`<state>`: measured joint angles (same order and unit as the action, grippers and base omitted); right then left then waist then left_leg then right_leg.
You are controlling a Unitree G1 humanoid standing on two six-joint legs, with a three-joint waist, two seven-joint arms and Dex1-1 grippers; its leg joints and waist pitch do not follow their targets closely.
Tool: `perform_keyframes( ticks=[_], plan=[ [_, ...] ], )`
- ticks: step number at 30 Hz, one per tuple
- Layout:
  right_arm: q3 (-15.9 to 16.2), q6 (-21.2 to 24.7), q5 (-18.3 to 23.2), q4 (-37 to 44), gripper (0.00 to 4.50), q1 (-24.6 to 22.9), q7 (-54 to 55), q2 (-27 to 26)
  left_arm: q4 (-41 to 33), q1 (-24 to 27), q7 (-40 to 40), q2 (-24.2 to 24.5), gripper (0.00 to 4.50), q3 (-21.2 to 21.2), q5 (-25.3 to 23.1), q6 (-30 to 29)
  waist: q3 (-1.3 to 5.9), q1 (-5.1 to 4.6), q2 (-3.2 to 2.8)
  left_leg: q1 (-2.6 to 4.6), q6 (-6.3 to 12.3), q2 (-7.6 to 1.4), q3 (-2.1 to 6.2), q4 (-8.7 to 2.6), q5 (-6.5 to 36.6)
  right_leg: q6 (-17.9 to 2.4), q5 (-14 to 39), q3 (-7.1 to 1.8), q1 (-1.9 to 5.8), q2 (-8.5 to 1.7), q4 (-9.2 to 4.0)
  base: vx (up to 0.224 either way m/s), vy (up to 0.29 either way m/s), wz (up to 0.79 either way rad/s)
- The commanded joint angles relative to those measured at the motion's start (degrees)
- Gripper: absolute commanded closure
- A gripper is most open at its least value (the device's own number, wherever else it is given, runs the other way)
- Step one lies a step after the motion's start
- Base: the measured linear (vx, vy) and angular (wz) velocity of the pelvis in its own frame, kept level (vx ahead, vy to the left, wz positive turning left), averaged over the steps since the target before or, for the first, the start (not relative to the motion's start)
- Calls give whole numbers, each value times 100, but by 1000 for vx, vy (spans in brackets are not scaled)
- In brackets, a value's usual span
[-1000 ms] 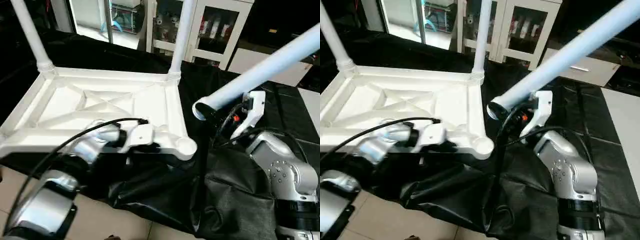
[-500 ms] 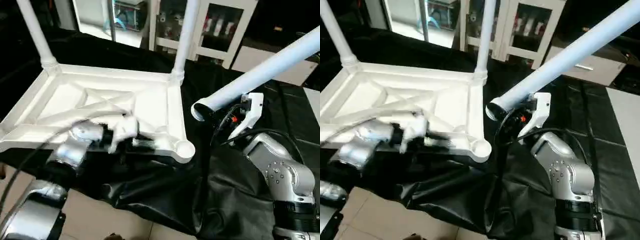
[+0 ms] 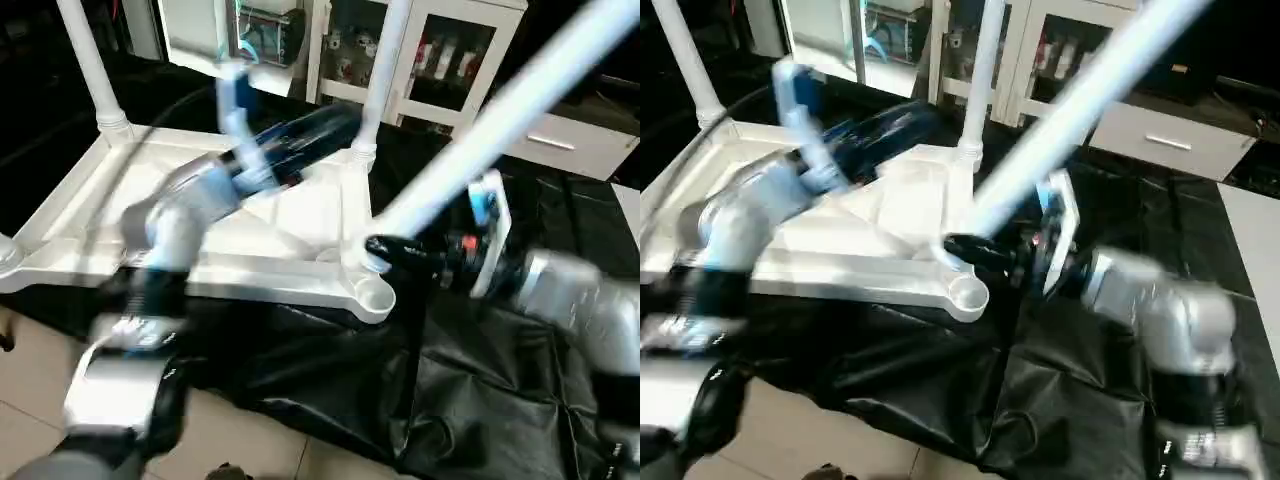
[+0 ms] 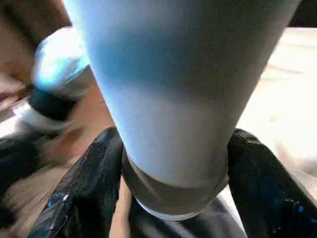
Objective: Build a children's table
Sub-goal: Insert table leg to table base
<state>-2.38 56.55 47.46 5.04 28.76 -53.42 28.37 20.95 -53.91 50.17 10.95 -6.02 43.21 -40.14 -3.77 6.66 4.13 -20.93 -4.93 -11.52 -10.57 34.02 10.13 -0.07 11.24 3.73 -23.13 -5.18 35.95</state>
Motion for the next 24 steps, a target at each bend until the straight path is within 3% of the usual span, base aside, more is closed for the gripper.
perform_keyframes(
  ticks=[1, 2, 4, 5, 6, 8, 17, 24],
  plan=[
    [69, 149, 136, 110, 183, 60, -427, 187, -113, -135, -249, -11, 146, -135, 258, -595, 415, 40, 45, 18, 64, -121, 17, -344, 616, -1298, 385, -250, 370, -289, -335, 0, 0, 0],
    [93, 200, 170, 109, 183, 89, -542, 240, -75, -183, -313, -29, 146, -149, 326, -724, 420, 46, 76, 10, 91, -115, 19, -336, 553, -1287, 358, -246, 379, -285, -337, 0, 0, 0],
    [188, 269, 182, 106, 183, 131, -756, 380, 14, -271, -450, -76, 126, -173, 419, -932, 422, 58, 74, 7, 146, -113, 18, -332, 437, -1258, 329, -244, 374, -285, -343, 0, 0, 0],
    [277, 270, 150, 108, 183, 141, -893, 486, 56, -316, -505, -119, 119, -196, 501, -1063, 427, 53, 126, 10, 170, -114, 10, -322, 405, -1253, 338, -240, 379, -280, -348, 0, 0, 0],
    [342, 263, 117, 111, 183, 145, -979, 559, 79, -343, -549, -155, 96, -224, 587, -1173, 430, 74, 90, 26, 165, -126, 11, -317, 405, -1261, 359, -242, 364, -282, -349, 0, 0, 0],
    [415, 259, 104, 71, 183, 179, -1072, 646, 77, -381, -659, -209, 89, -298, 723, -1360, 428, 81, 119, 25, 151, -131, 13, -317, 417, -1270, 375, -235, 363, -284, -348, 0, 0, 0],
    [753, 184, -86, 53, 183, 225, -1403, 823, -376, -269, -684, -347, 4, -143, 926, -1999, 413, 161, 125, 28, 31, -135, 22, -321, 552, -1178, 618, -235, 353, -293, -371, 0, 0, 0],
    [1012, 91, -271, 25, 183, 229, -1541, 923, -581, -236, -753, -508, 3, -51, 1001, -2228, 424, 175, 136, 23, 39, -139, 24, -310, 493, -1213, 443, -232, 359, -291, -350, 0, 0, 0]
  ],
)
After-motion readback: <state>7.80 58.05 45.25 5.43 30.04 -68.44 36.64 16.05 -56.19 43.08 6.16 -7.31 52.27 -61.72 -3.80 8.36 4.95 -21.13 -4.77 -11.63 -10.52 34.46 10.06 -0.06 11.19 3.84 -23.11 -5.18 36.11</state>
